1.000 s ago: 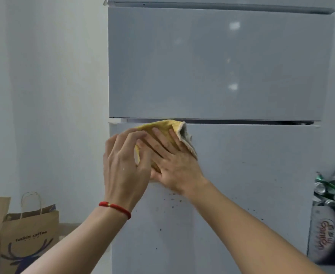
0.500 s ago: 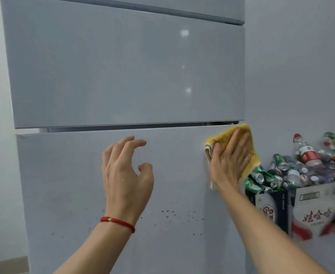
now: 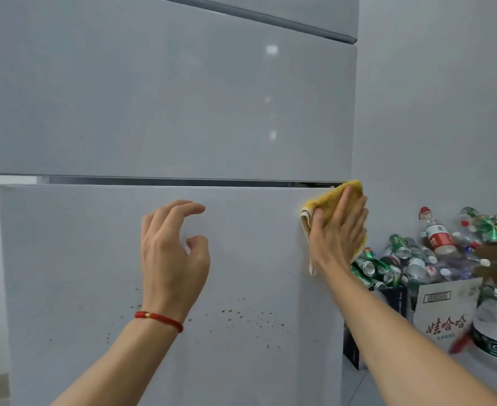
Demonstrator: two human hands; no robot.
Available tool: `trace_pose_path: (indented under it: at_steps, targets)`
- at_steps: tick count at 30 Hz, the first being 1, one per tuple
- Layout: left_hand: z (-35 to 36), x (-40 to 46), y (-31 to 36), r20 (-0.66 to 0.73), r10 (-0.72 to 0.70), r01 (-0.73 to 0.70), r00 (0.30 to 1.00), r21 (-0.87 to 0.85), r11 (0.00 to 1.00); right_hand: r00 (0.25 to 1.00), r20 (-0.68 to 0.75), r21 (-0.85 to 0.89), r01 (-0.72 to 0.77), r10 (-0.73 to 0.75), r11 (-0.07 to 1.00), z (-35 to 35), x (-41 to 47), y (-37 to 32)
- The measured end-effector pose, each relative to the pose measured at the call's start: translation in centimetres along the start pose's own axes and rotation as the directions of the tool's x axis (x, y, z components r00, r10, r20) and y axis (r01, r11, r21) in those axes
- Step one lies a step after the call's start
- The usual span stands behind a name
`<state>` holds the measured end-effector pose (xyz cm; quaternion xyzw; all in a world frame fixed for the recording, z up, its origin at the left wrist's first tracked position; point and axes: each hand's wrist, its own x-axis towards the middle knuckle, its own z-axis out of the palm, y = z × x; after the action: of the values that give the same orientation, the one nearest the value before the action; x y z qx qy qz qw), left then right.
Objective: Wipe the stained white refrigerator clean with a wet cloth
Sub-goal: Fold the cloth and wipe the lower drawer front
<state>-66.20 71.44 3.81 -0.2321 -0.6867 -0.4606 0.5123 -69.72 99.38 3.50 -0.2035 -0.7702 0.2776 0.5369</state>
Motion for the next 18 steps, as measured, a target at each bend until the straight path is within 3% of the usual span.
trace_pose_path:
  at_steps: [2,4,7,10,13,18]
  targets:
    - [-0.9,-1.2,-1.3,-0.069,-0.103,0.1,0.992,-0.046,0.994,0.991,-0.001,0.069,-0.136,0.137,0.988,0.7,-0.9,-2.1]
    - [-2.0,-2.5,-2.6,-0.15,-0.193,0.183,0.97,-0.077,0.98,0.992,-0.022,0.069,-0.125,0.127,0.99,1.5,-2.6,-4.4]
    - [-3.2,-4.0,-4.4,-0.233,-0.275,0.271,0.933,-0.05,0.961,0.988,-0.024,-0.029,0.155,-0.155,0.988,3.4,-7.0,-7.4]
    - [-5.4,-4.7,-6.4,-0.288,-0.297,0.311,0.91,0.003,0.95,0.913,0.018,-0.096,0.408,-0.408,0.908,5.6,-11.4,-11.3]
    - [-8.8,-5.4,-8.1,-0.368,-0.35,0.375,0.862,-0.002,0.927,0.794,0.066,-0.137,0.607,-0.604,0.783,7.3,-14.8,-15.9]
    - [-13.1,-6.4,-10.7,-0.343,-0.386,0.39,0.857,-0.059,0.919,0.578,0.156,-0.104,0.816,-0.801,0.568,10.6,-20.7,-24.2]
